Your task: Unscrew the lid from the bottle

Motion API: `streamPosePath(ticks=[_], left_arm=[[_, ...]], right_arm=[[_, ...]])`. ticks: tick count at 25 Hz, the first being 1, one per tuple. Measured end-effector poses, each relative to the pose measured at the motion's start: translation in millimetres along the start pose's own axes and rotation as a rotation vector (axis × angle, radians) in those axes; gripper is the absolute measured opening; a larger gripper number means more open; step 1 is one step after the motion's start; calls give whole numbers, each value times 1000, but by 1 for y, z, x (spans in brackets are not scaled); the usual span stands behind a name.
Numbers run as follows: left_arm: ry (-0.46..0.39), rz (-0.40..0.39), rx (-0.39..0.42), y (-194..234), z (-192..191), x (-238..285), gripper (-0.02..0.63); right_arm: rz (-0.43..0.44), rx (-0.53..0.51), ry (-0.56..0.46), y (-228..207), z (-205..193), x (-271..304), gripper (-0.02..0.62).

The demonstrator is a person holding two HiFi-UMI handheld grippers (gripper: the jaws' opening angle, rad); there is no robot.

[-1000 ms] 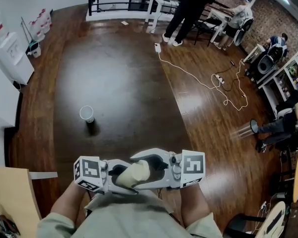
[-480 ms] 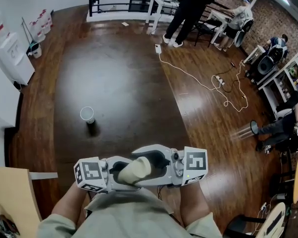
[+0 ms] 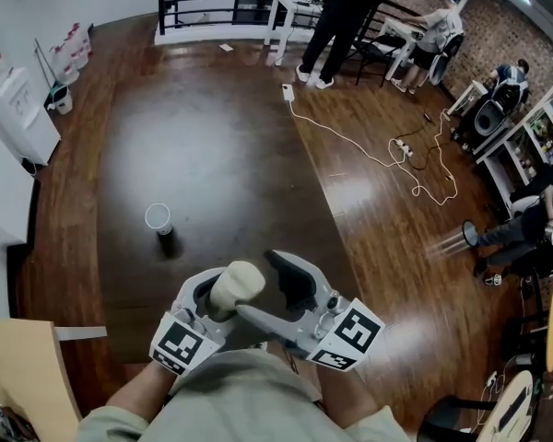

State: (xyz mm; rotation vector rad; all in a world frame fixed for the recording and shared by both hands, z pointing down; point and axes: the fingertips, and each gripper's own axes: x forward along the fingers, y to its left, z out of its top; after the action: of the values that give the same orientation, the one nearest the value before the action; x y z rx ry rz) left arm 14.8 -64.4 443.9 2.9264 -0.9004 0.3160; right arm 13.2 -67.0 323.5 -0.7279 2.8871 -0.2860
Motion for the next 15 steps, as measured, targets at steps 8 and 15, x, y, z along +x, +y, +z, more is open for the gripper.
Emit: streamPosePath(ticks=[8,15], left_arm=[[53,127,107,4,-5,3,318],[49,77,99,-9,-10,3,318]], right_arm=[[-106,14,42,1,-26,12,360],[-111,6,77,3,-35,9,296]])
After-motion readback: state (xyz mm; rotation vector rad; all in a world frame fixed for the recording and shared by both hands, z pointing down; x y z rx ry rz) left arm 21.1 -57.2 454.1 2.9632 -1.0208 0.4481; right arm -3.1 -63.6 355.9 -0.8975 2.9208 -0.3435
